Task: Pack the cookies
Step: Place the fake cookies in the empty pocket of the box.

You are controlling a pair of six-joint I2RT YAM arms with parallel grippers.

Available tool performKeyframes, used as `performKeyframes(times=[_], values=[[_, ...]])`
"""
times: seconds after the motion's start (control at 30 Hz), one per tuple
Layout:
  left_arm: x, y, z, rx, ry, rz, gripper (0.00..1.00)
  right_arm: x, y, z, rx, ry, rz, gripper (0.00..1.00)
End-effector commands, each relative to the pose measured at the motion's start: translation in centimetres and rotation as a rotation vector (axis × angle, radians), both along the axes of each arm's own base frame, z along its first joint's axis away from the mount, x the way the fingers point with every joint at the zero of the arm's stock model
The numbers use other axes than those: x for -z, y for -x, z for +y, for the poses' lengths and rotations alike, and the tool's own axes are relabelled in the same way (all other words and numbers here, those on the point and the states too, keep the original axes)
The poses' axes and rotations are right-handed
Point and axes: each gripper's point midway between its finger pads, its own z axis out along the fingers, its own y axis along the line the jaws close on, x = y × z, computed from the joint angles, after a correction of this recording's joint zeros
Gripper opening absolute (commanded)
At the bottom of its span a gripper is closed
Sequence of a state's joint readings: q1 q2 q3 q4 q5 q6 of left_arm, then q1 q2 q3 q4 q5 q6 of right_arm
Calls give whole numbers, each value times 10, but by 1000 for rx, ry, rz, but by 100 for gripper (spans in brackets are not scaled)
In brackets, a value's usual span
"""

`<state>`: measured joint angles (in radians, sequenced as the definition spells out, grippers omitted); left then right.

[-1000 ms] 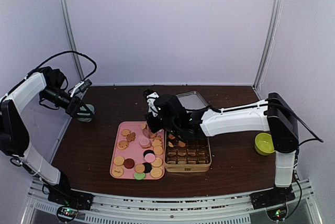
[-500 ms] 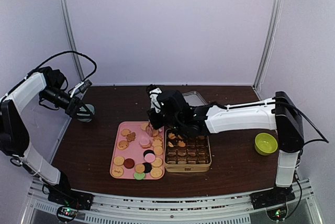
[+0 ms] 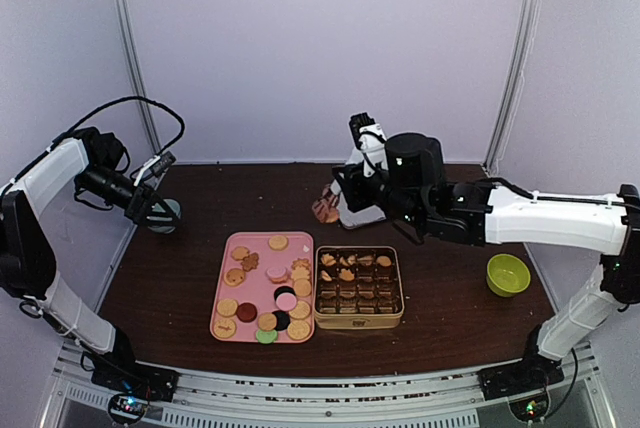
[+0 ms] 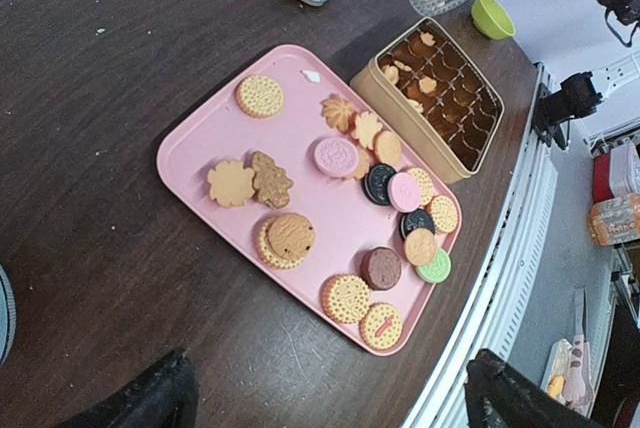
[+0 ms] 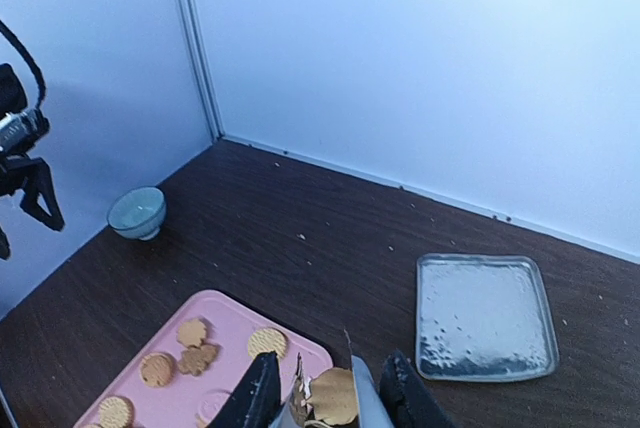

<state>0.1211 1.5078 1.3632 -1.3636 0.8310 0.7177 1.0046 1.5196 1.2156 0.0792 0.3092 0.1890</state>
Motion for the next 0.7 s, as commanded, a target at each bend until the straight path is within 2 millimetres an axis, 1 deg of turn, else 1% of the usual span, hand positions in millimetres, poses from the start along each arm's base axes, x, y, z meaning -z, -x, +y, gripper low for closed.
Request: performKeyframes(times=[0.0,0.13,0.33,0.5,0.67], values=[[-5,1,-1,10,27,-12,95,18,5,-35,78,23,28,25],[-6,0,-2,11,30,-13,95,23,14,-51,95,12,49,25],[-7,1,-2,16,31,-7,95,32,21,-64,111,3,77,25],[-7,1,-2,17,36,-7,95,40,21,-66,122,17,84,25],[-8,3,-2,18,36,-6,95,47,18,-64,125,32,86,27]])
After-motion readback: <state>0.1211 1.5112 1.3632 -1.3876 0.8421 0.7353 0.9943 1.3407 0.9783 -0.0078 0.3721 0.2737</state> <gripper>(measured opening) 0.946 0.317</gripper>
